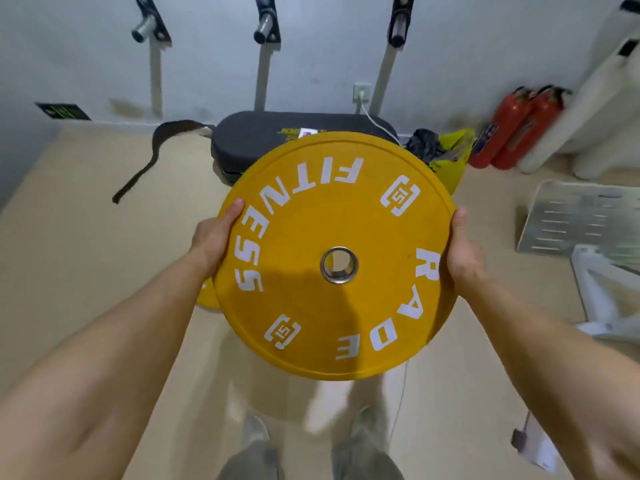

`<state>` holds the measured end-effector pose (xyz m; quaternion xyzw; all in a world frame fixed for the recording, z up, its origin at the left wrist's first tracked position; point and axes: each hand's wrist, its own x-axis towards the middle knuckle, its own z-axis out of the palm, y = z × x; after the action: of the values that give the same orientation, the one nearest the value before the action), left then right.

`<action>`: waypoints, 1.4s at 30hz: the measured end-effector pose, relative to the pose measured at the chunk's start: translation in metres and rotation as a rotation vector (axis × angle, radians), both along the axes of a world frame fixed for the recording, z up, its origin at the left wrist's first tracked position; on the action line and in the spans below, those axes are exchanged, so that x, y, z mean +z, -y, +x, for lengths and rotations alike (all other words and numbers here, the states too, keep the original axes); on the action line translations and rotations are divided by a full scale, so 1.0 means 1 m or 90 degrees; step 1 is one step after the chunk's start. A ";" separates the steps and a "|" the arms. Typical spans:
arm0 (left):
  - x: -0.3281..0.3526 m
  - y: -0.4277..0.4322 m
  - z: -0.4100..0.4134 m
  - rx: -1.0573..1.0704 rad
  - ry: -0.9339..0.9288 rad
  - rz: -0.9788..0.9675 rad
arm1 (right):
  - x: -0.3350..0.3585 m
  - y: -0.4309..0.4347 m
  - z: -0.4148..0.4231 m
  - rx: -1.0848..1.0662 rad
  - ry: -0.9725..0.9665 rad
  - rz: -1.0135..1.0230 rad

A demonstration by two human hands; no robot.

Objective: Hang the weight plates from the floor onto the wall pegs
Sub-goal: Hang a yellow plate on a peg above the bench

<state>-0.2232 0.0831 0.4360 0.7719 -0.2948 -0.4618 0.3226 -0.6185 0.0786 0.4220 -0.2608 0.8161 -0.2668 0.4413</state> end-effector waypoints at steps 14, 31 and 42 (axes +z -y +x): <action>0.301 0.149 -0.084 -0.054 0.073 -0.259 | 0.286 0.118 -0.075 -0.143 0.012 -0.264; 0.291 0.540 -0.144 -0.091 0.100 -0.283 | 0.293 0.482 -0.124 -0.153 -0.054 -0.256; 0.145 0.754 -0.194 -0.085 0.064 -0.162 | 0.167 0.723 -0.175 -0.117 -0.090 -0.171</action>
<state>-0.4171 -0.6709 0.5810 0.7255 -0.4173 -0.4020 0.3712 -0.7939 -0.6440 0.5887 -0.2595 0.8226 -0.3936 0.3180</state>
